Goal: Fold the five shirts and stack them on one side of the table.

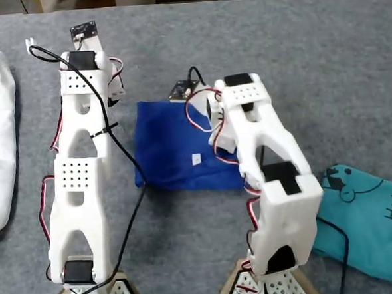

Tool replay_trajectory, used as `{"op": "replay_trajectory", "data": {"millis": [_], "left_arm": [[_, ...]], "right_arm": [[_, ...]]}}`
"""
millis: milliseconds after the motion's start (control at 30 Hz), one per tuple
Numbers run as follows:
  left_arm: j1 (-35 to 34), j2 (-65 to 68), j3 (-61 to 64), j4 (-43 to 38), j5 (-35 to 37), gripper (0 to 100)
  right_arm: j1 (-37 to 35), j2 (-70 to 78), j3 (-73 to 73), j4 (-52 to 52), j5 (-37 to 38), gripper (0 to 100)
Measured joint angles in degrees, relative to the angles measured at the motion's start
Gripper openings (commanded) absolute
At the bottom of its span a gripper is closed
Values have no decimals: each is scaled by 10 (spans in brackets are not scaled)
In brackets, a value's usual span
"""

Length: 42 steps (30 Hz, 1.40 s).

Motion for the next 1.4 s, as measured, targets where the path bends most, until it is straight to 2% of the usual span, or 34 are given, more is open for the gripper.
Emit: {"op": "replay_trajectory", "data": {"millis": [333,500,700,867,1200,1400], "left_arm": [[0,0,0,0,-1,20],[0,0,0,0,-1,20],[0,0,0,0,-1,20],[0,0,0,0,-1,20],[0,0,0,0,-1,20],[0,0,0,0,-1,20]], "right_arm": [[1,-183,150,-4,5,5],[28,-234,238,-35,21,5],[51,-272,251,-52,22,6],[32,-250,191,-60,22,6],[25,-35,26,-39,0,5],[25,-25,20,-11,0,5]]}}
